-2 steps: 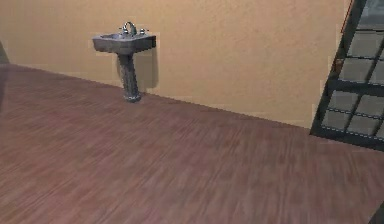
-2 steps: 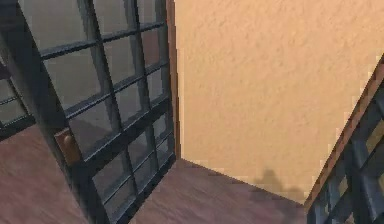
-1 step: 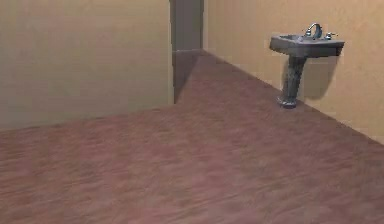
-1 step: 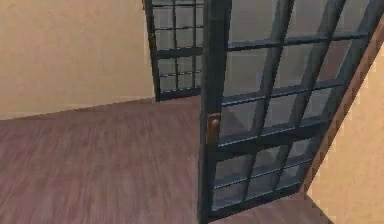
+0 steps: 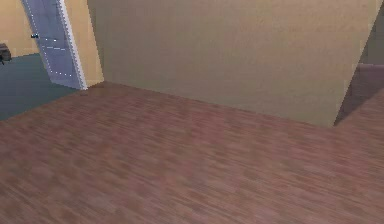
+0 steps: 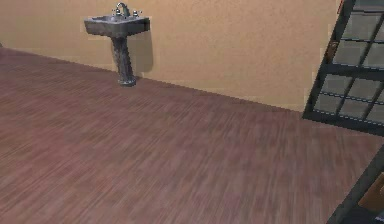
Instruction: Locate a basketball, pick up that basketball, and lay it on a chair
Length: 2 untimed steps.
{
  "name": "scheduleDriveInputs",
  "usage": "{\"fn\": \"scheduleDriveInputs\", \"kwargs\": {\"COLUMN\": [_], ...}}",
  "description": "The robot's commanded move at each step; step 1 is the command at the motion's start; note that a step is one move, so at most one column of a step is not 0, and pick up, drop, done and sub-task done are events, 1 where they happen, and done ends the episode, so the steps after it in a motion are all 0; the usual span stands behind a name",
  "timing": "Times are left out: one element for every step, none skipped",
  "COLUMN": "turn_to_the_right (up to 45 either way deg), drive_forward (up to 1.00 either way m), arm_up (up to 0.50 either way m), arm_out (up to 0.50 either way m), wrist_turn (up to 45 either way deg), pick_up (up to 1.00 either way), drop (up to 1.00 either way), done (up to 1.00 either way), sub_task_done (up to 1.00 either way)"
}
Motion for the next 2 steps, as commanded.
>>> {"fn": "scheduleDriveInputs", "kwargs": {"turn_to_the_right": [-3.0, 3.0], "drive_forward": [0.0, 0.0], "arm_up": [0.0, 0.0], "arm_out": [0.0, 0.0], "wrist_turn": [0.0, 0.0], "pick_up": [0.0, 0.0], "drop": [0.0, 0.0], "done": [0.0, 0.0], "sub_task_done": [0.0, 0.0]}}
